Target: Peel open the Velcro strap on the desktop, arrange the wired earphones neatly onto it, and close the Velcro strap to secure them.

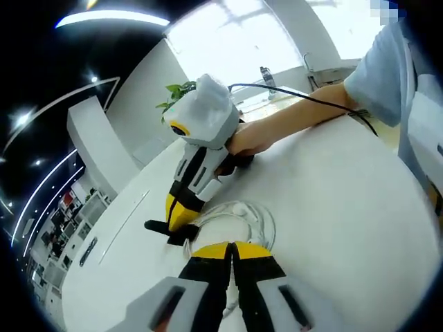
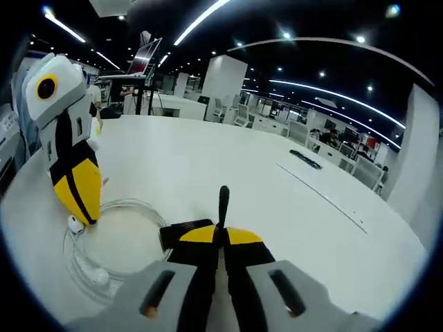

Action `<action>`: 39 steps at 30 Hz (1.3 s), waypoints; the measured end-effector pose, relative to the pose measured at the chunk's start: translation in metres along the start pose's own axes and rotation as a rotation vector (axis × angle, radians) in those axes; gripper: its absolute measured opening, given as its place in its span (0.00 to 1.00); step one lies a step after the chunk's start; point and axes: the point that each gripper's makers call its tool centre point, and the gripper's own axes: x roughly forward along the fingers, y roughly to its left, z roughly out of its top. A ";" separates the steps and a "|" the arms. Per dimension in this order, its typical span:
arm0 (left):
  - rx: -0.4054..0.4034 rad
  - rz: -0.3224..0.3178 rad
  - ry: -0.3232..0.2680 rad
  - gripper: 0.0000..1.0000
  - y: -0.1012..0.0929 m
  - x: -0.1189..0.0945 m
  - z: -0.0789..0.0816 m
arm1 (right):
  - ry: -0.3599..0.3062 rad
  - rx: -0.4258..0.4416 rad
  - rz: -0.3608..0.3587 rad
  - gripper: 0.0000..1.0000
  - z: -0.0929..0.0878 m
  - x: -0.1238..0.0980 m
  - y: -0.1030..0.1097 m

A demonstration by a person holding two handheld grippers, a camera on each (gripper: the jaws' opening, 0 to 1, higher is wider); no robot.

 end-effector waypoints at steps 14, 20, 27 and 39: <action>-0.184 -0.031 -0.176 0.05 0.011 -0.009 0.027 | 0.015 -0.106 -0.102 0.07 0.000 0.003 -0.011; -0.301 0.018 -0.297 0.05 0.038 -0.021 0.041 | 0.014 -0.062 -0.160 0.07 0.002 -0.006 -0.028; -0.454 0.067 -0.342 0.05 0.068 -0.032 0.033 | -0.016 0.010 -0.199 0.07 0.006 -0.018 -0.039; -0.566 0.238 -0.365 0.05 0.114 -0.064 0.009 | -0.051 0.116 -0.197 0.07 0.021 -0.030 -0.045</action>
